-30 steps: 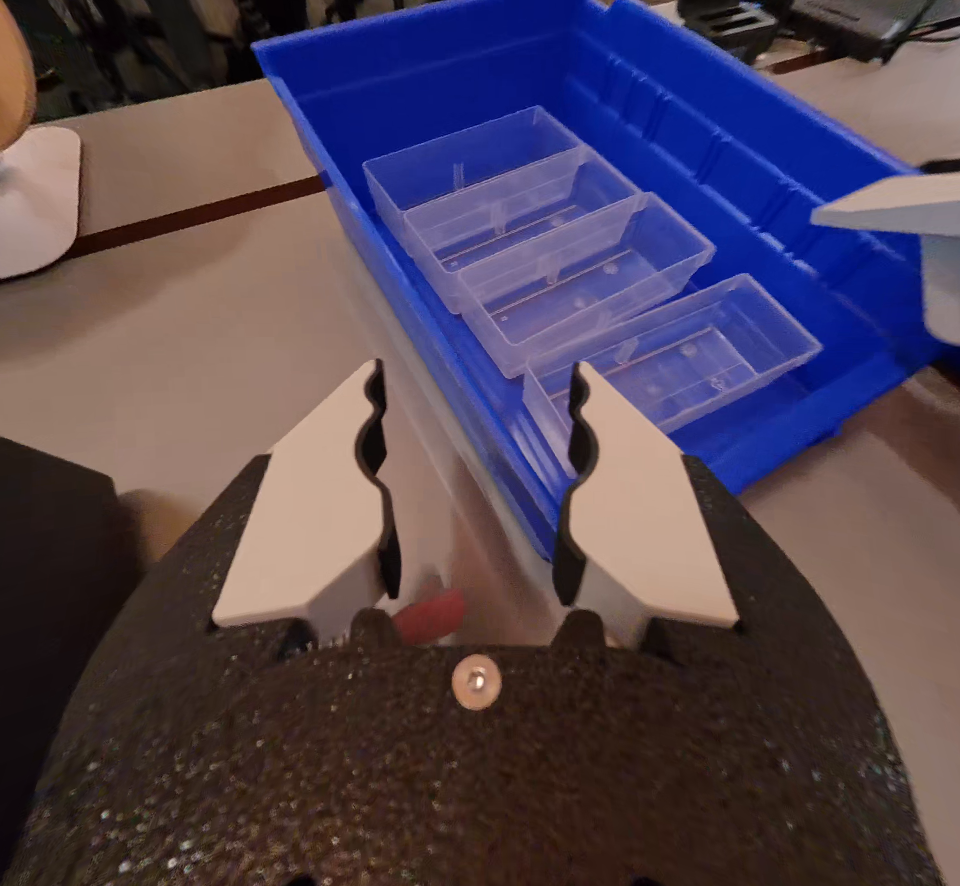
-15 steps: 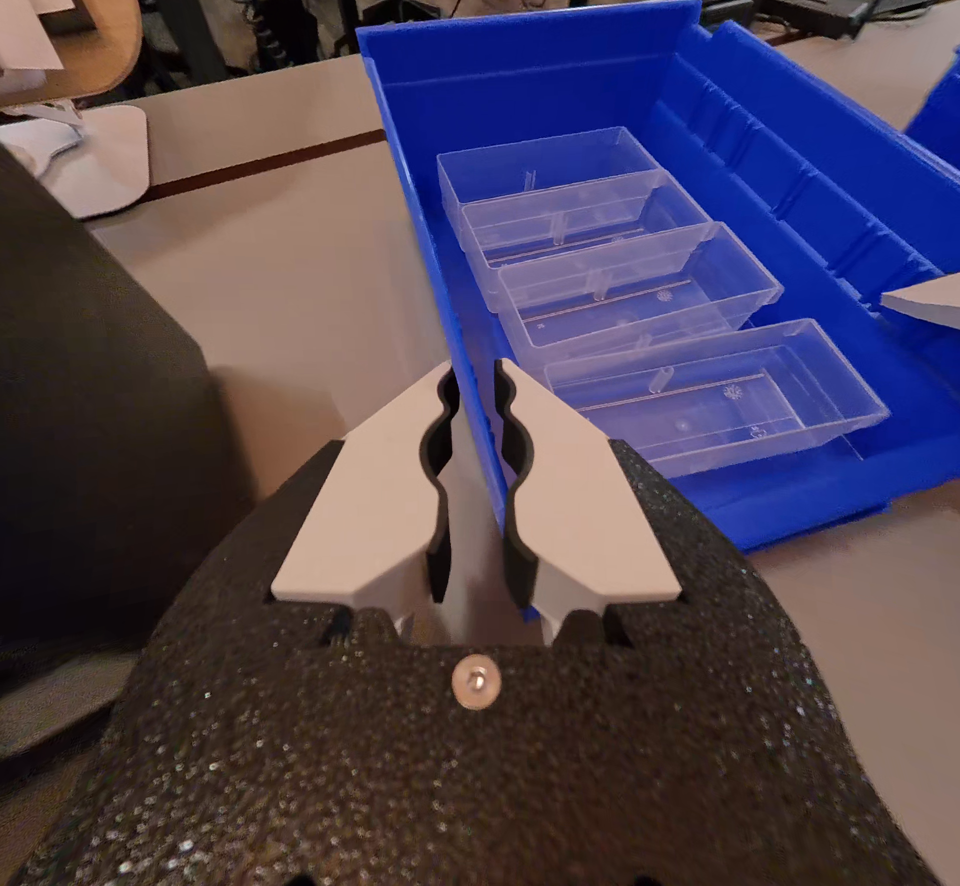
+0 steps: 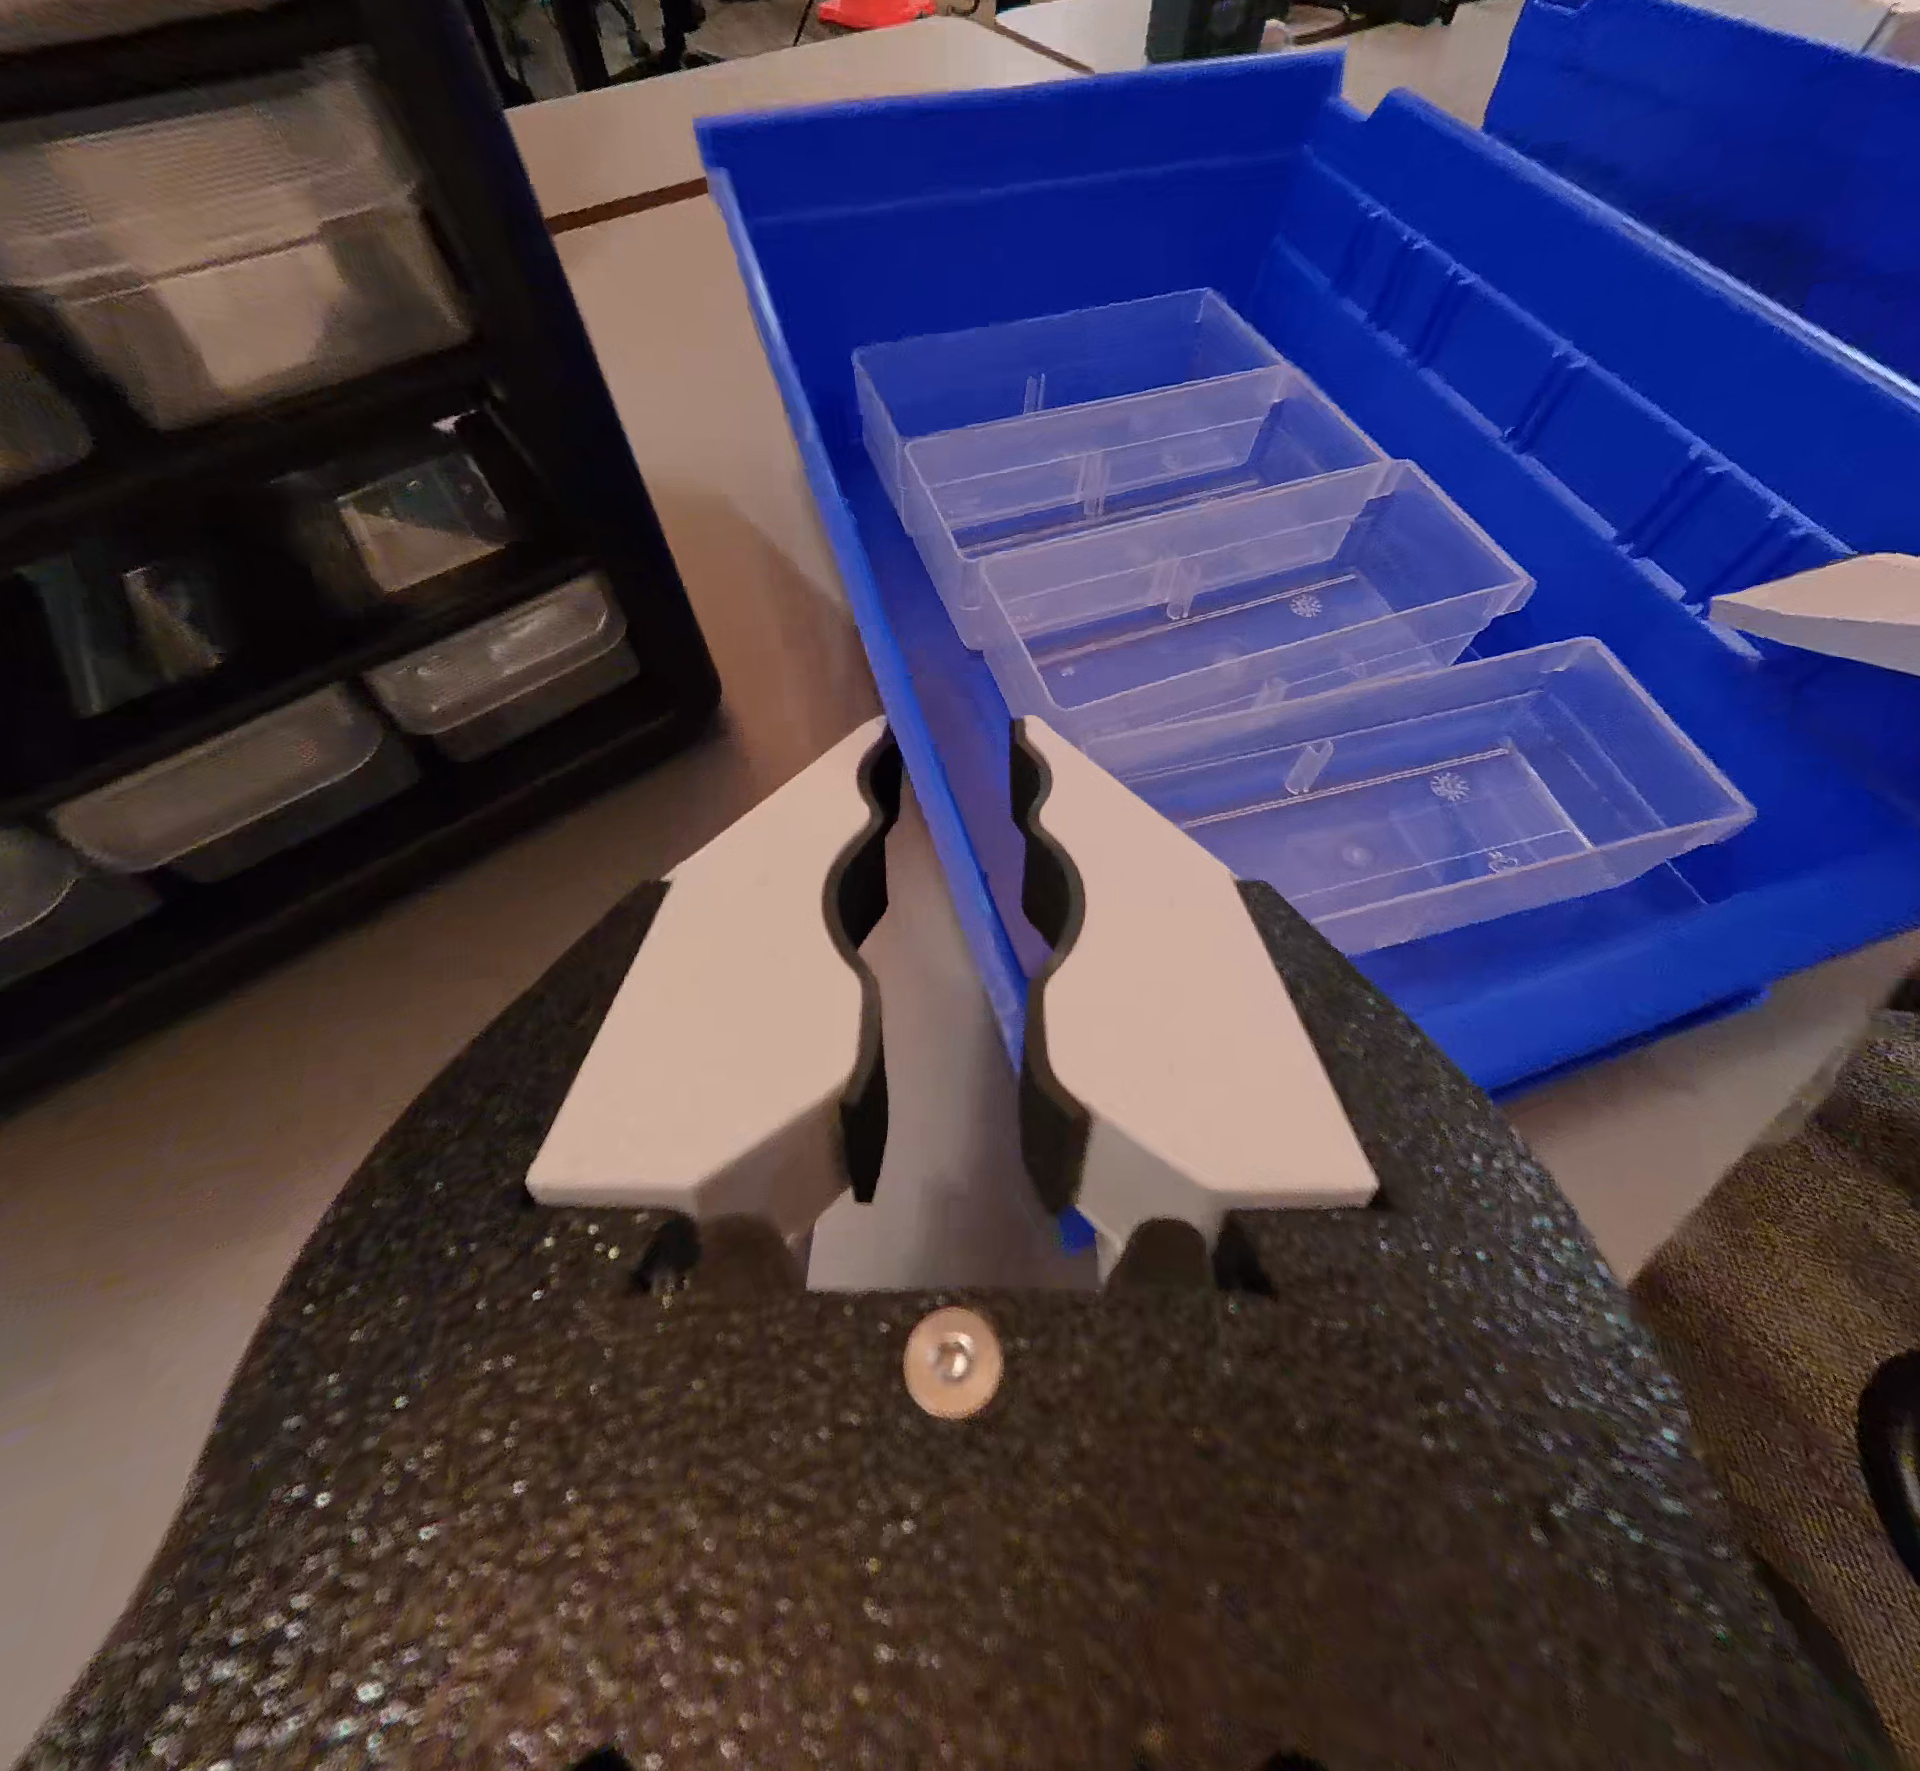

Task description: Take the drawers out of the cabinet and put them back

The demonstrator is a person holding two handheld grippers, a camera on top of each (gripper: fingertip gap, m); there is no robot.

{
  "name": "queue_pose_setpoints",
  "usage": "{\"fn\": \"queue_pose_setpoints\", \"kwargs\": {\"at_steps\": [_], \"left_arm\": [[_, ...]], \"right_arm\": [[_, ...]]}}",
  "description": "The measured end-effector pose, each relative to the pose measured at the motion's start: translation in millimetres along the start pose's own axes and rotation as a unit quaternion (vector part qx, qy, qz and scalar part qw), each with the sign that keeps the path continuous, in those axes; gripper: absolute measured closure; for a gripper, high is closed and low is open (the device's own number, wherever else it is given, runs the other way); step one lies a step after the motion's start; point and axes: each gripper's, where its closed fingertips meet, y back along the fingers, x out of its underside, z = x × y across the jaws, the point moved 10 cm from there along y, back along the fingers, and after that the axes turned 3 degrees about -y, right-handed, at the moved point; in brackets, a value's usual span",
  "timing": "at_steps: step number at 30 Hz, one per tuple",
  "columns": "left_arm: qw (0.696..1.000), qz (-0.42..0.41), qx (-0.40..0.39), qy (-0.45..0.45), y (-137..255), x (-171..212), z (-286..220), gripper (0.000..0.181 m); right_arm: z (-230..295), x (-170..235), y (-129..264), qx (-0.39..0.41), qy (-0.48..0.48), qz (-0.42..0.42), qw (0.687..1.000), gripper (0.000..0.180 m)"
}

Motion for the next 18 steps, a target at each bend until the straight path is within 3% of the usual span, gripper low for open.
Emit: {"fn": "queue_pose_setpoints", "kwargs": {"at_steps": [1, 4, 7, 10, 13, 15, 16, 18], "left_arm": [[1.000, 0.001, 0.007, -0.002, 6, 2, 1, 0.158], [0.999, -0.005, 0.039, -0.015, 36, 5, 6, 0.144], [0.998, -0.025, 0.061, -0.006, 74, 8, 23, 0.134], [0.995, -0.046, 0.088, 0.027, 103, 13, 53, 0.137], [0.994, -0.037, 0.089, 0.055, 110, 22, 84, 0.135], [0.987, -0.023, 0.123, 0.101, 102, 19, 89, 0.124], [0.980, -0.015, 0.157, 0.122, 97, 14, 84, 0.116], [0.971, 0.012, 0.203, 0.129, 84, 8, 65, 0.115]], "right_arm": [[2, 0, 4, -0.007, -0.004, -0.012, 1.000, 0.160], [-3, -9, 30, 0.004, -0.042, -0.071, 0.997, 0.111], [-4, -22, 59, 0.020, -0.021, -0.091, 0.995, 0.096], [17, -33, 74, 0.010, 0.033, -0.118, 0.992, 0.097], [16, -23, 57, 0.079, 0.119, -0.073, 0.987, 0.093], [4, -17, 38, 0.064, 0.065, -0.043, 0.995, 0.083], [3, -17, 30, 0.017, 0.020, -0.041, 0.999, 0.087], [0, -19, 18, -0.043, -0.037, -0.037, 0.998, 0.112]]}}
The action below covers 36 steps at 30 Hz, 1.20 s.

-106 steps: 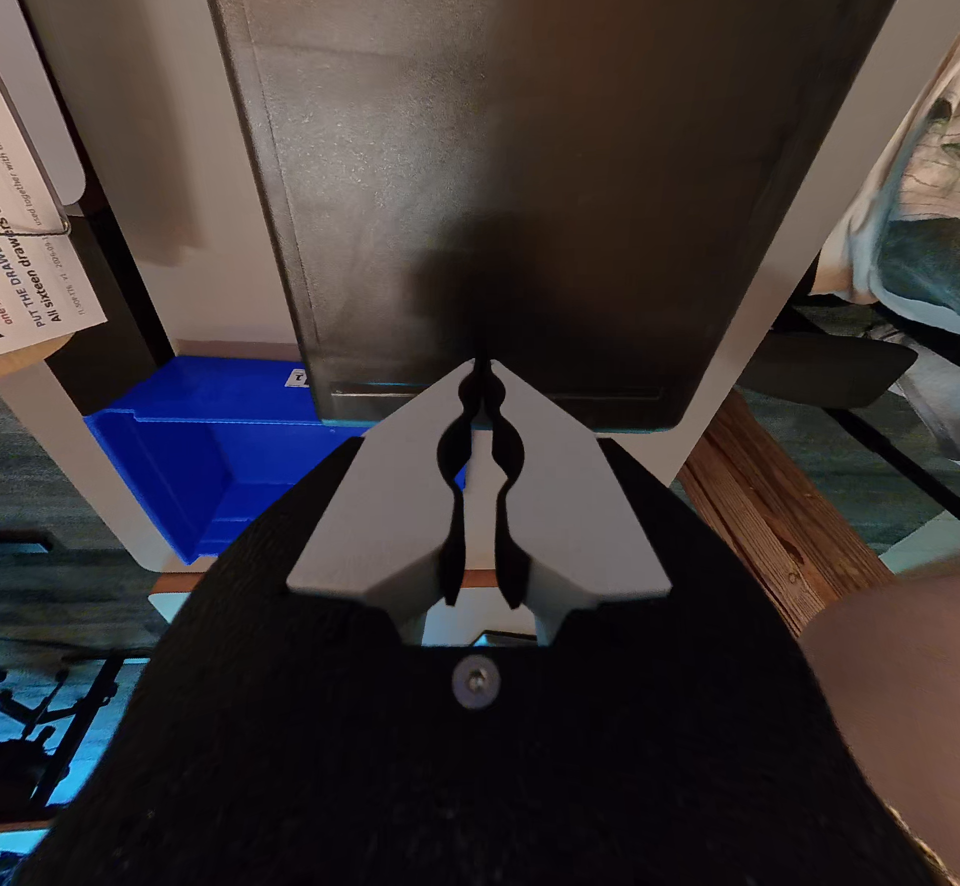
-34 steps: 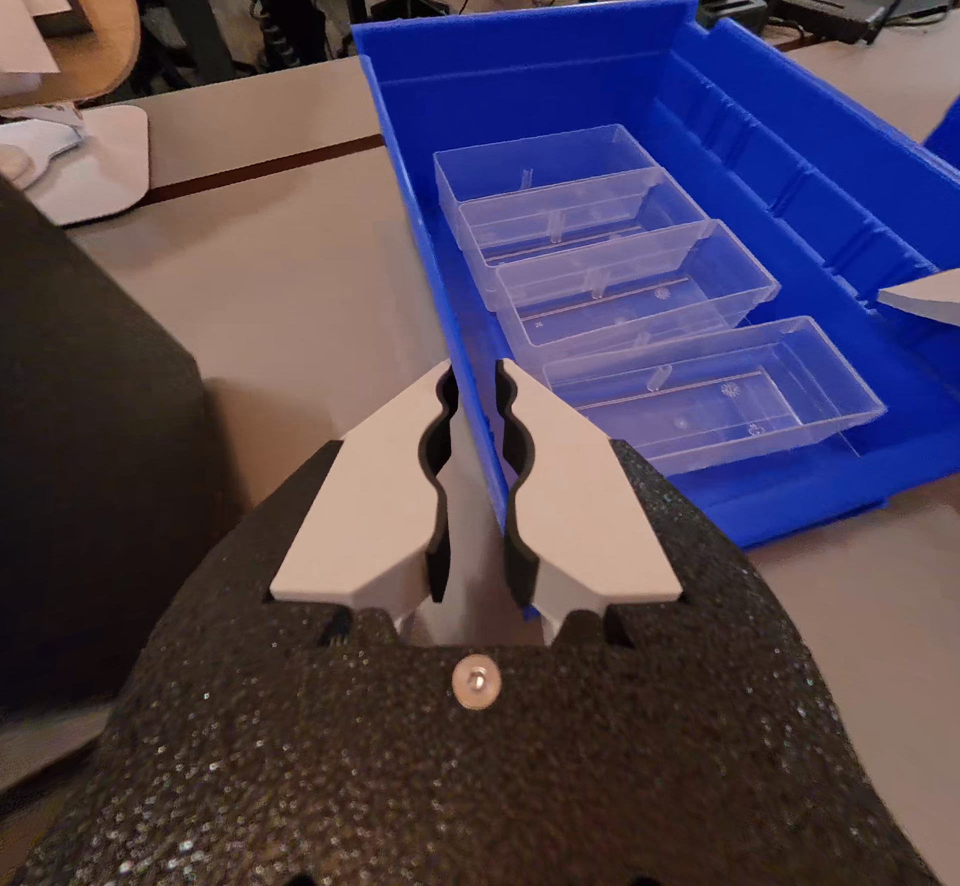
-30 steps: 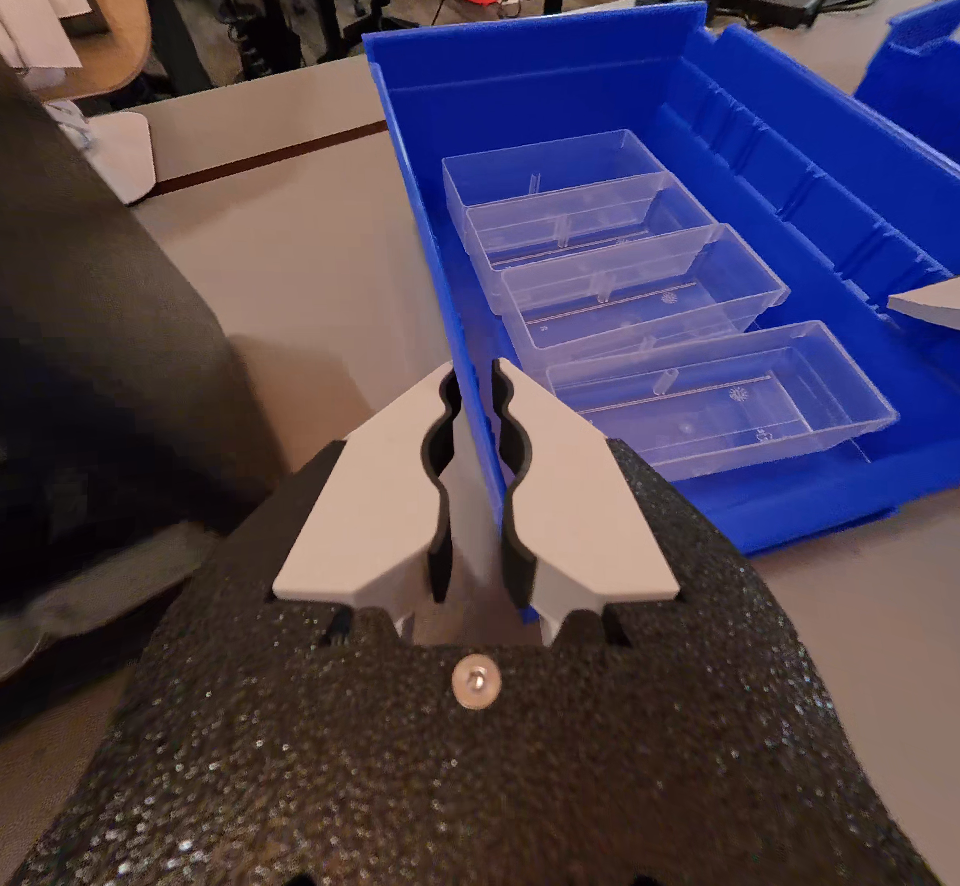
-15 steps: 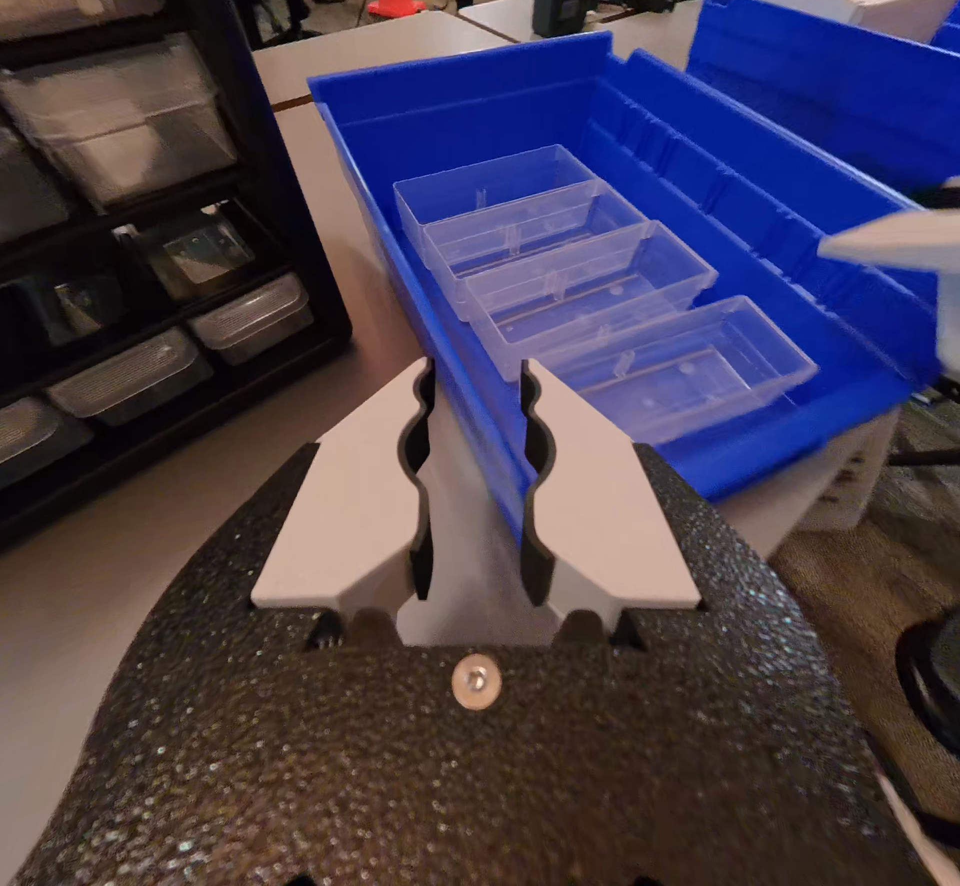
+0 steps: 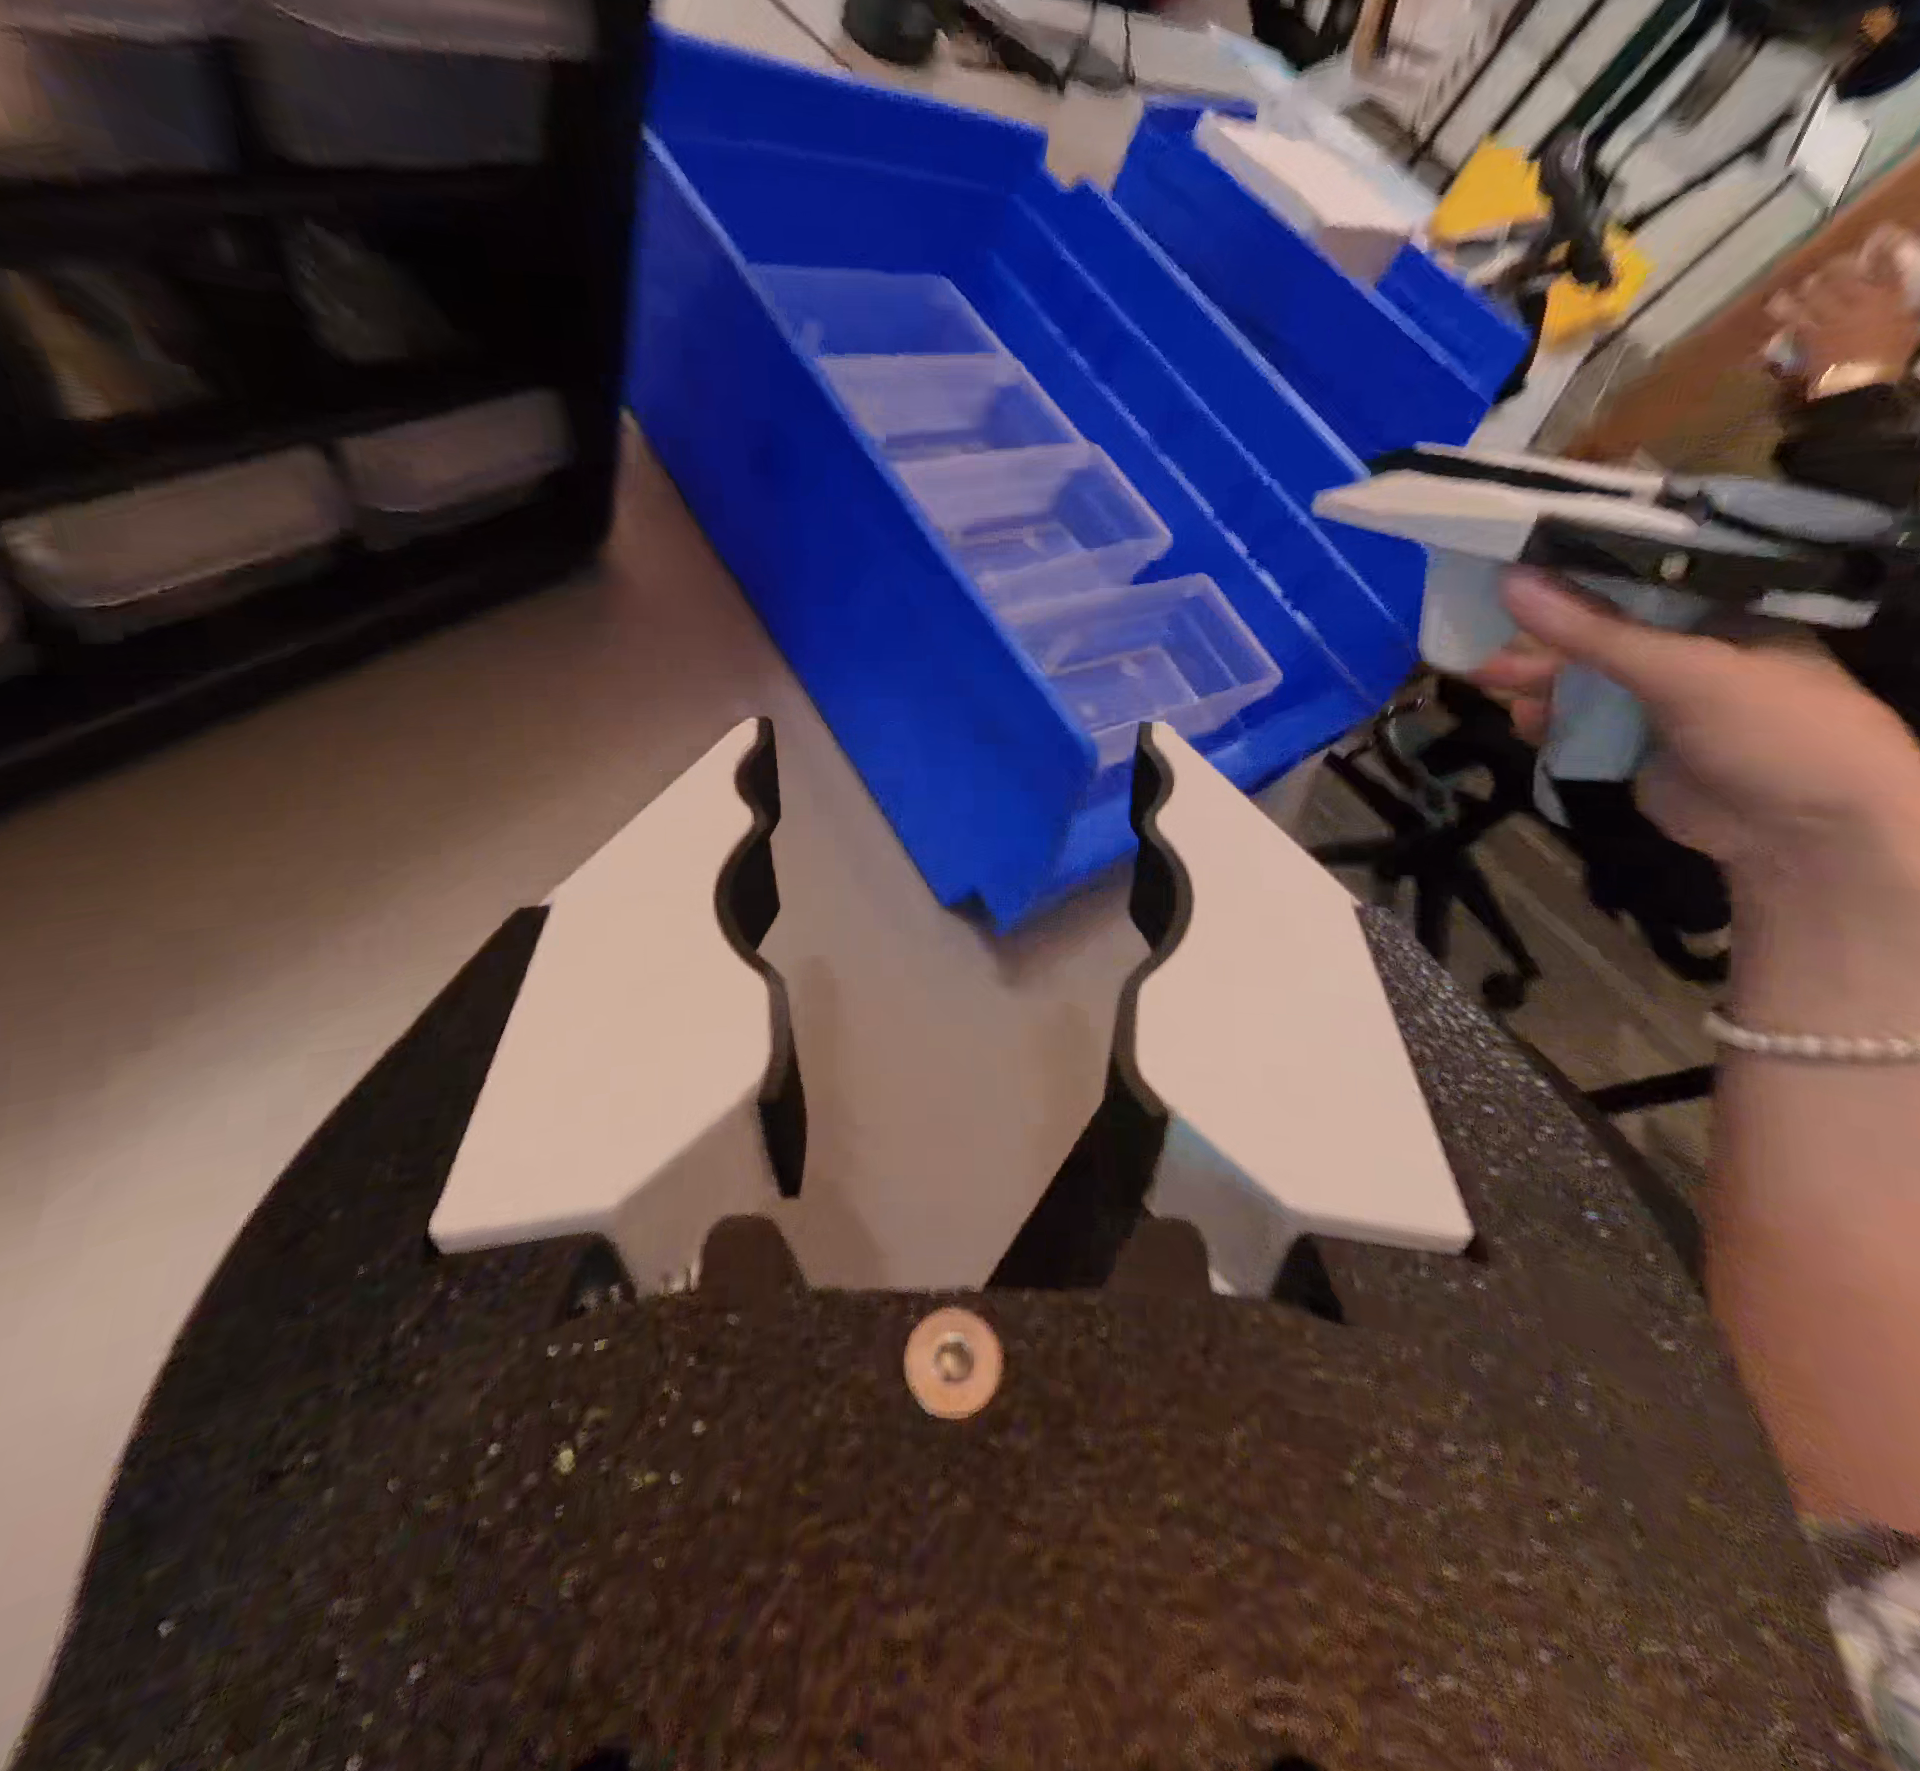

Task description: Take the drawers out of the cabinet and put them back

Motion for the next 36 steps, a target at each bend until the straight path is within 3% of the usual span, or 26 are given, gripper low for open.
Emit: {"fn": "queue_pose_setpoints", "kwargs": {"at_steps": [2, 3, 4, 5, 8, 10, 17, 24, 30, 36], "left_arm": [[0.999, 0.023, -0.019, -0.025, -25, 4, -13, 0.106], [0.999, 0.029, -0.027, -0.036, -37, 6, -19, 0.115], [0.998, 0.033, -0.027, -0.046, -50, 9, -26, 0.124], [0.997, 0.031, -0.042, -0.062, -61, 12, -29, 0.134], [0.982, -0.004, -0.133, -0.136, -73, 17, -31, 0.161], [0.978, 0.000, -0.141, -0.155, -67, 23, -37, 0.162], [0.972, 0.014, -0.150, -0.182, -2, 58, -63, 0.163], [0.980, 0.018, -0.138, -0.143, 57, 80, -90, 0.160], [0.974, 0.031, -0.169, -0.145, 88, 90, -84, 0.161], [0.957, 0.057, -0.238, -0.156, 147, 98, -52, 0.163]], "right_arm": [[-6, 4, -13, 0.007, -0.011, 0.027, 1.000, 0.105], [-8, 8, -19, 0.012, -0.006, 0.048, 0.999, 0.099], [-8, 12, -25, 0.004, 0.001, 0.066, 0.998, 0.108], [-5, 15, -28, -0.023, 0.009, 0.077, 0.997, 0.144], [-2, 18, -26, 0.010, 0.033, 0.086, 0.996, 0.155], [7, 21, -18, 0.058, 0.080, 0.100, 0.990, 0.163], [50, 54, 38, 0.031, 0.088, 0.119, 0.988, 0.159], [83, 49, 81, 0.002, 0.130, 0.201, 0.971, 0.154], [118, 55, 80, -0.043, 0.184, 0.246, 0.951, 0.144], [181, 71, 61, -0.162, 0.202, 0.260, 0.930, 0.134]]}}
